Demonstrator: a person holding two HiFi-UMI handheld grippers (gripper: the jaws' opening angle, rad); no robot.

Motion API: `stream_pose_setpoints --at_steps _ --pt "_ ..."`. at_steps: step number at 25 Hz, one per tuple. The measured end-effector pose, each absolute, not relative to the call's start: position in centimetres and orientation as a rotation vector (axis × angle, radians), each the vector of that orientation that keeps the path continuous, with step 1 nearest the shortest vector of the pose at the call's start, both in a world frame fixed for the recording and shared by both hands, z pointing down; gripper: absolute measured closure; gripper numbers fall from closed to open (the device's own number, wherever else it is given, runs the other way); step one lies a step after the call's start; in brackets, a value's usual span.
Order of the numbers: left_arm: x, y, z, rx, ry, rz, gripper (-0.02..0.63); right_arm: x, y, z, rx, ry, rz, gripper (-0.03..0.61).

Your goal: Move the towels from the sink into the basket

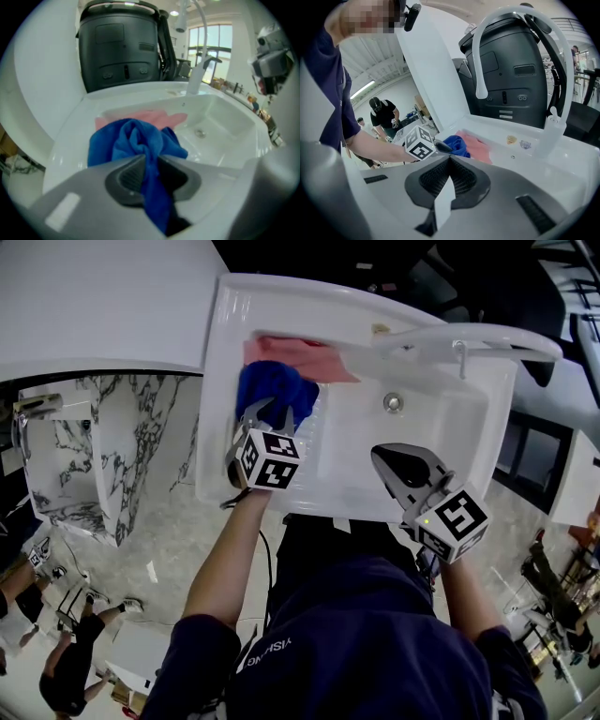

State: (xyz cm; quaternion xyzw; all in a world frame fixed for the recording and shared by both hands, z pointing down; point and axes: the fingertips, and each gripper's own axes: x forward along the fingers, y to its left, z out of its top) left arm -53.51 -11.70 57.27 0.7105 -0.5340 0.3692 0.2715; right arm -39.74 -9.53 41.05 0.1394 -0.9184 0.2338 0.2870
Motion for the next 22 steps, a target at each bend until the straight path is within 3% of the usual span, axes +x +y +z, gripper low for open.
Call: stream_pose_setpoints --at_steps 22 --pt "-54.1 -9.5 48.7 2.007 -1.499 0.789 0.557 -41.1 -8.7 38.7 0.335 -2.529 0.601 0.572"
